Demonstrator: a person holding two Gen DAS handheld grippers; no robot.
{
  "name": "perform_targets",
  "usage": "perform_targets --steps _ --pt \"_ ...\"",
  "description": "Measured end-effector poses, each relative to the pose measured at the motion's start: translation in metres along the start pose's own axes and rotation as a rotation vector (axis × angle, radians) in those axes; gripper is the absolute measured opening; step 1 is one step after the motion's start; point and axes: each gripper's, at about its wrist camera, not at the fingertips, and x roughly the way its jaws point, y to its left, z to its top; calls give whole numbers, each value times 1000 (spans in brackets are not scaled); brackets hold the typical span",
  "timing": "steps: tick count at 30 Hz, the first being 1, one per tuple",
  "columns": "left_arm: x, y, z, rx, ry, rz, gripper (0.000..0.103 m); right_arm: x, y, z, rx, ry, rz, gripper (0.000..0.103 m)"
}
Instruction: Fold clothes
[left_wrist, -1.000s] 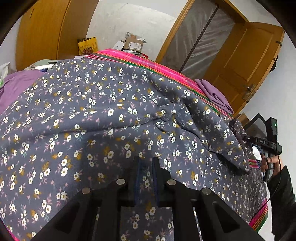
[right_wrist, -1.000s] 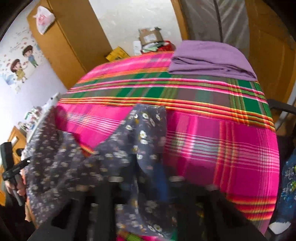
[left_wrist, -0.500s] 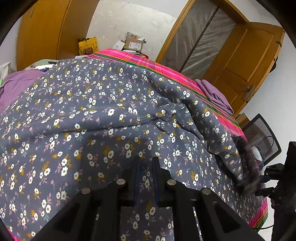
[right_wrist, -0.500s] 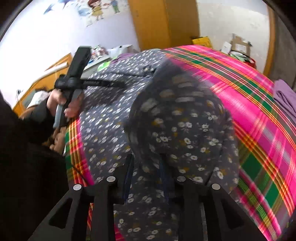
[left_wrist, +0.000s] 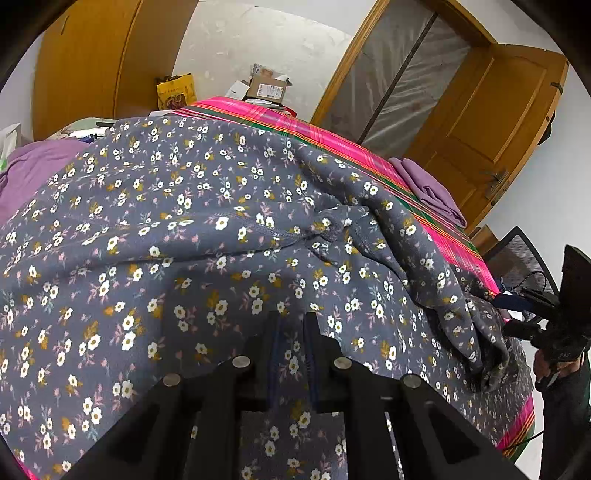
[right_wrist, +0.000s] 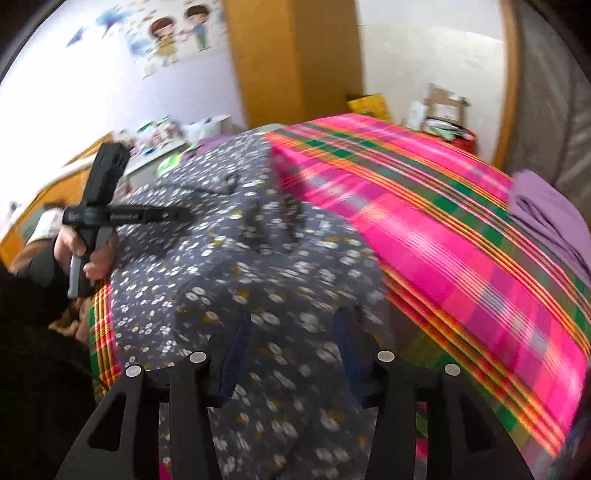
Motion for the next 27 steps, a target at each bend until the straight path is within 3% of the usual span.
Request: perform_targets --steps 5,7,13,20,27 --pt "1 -1 0 -3 0 -4 12 34 -2 7 -10 83 55 46" --pt "1 0 0 -10 -1 -11 12 38 -4 5 7 92 56 8" --pt "2 3 1 -17 0 -20 12 16 -3 3 14 17 -8 5" --pt "1 6 1 -29 0 -33 12 -34 -28 8 99 -130 -177 5" --pt "0 7 1 -32 -1 -37 12 -108 -95 -6 333 -300 -535 5"
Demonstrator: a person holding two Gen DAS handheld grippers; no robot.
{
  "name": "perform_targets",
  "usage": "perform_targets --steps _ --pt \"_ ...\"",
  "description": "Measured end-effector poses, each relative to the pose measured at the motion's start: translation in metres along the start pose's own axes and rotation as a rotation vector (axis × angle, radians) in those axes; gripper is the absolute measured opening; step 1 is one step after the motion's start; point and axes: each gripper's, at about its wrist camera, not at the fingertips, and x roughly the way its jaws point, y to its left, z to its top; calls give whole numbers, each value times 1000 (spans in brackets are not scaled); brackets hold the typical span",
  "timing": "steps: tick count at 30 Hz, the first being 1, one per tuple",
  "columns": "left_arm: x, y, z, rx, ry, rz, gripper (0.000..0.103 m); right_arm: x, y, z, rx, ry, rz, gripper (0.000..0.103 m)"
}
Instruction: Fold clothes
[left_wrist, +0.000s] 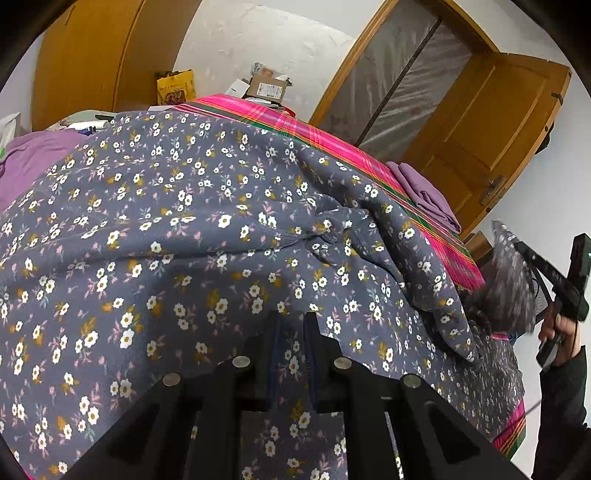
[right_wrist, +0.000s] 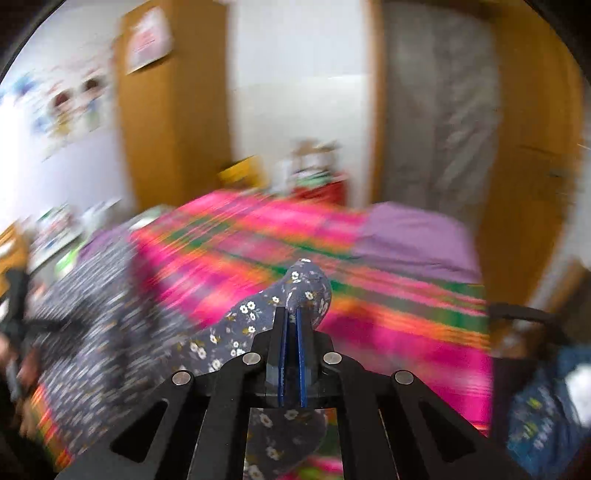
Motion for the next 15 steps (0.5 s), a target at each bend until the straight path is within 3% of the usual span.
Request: perform_targets --steps 4,8,10,12,14,15 --pt "0 1 0 -1 0 -1 12 -12 -70 -3 145 -10 -264 5" --pt "-1 1 0 1 0 1 12 -12 -124 -31 280 73 -442 8" --pt "-1 1 0 4 0 4 12 -11 -135 -47 319 122 -478 9" --pt "-1 0 0 9 1 10 12 -10 -136 -57 331 145 -454 11" --pt "-1 -3 0 19 2 22 12 -13 -123 -59 296 131 -411 20" --pt "0 -4 1 23 2 27 12 -15 -112 -57 266 110 -380 30"
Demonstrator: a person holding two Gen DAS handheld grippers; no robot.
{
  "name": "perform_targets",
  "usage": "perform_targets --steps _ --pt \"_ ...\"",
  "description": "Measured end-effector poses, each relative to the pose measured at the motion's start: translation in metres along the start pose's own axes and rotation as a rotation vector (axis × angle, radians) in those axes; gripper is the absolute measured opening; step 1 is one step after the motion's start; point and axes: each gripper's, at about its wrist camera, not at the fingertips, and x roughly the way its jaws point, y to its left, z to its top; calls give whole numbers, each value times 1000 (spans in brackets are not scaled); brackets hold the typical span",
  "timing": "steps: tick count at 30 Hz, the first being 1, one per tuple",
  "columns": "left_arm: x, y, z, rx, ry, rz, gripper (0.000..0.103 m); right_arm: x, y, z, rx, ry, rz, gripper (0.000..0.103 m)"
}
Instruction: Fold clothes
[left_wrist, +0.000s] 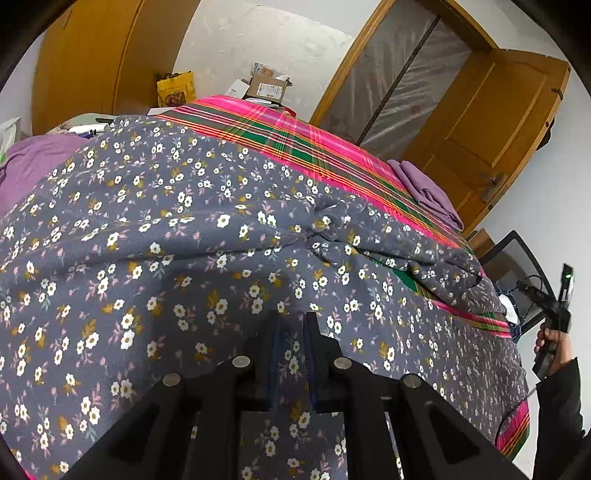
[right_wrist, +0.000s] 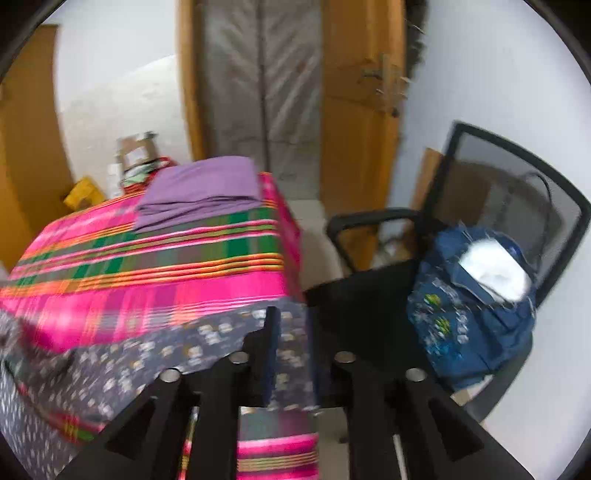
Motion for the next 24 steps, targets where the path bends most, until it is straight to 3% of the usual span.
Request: perform_targets --steps 6,11,13,15,19,24 --pt "1 -4 0 15 1 19 12 -23 104 -8 -332 -16 410 45" --pt "2 -4 0 3 -2 8 12 -30 197 -26 -619 26 653 46" --pt "2 -2 0 -2 -2 2 12 -20 222 -34 -717 64 681 46" --pt "1 0 0 -9 -2 -7 12 -7 239 -39 -798 99 649 46" --pt "1 6 0 -31 -4 -34 12 16 246 -39 -821 224 617 46" --pt "-1 11 -2 -47 -6 -53 12 27 248 -37 -871 282 611 46"
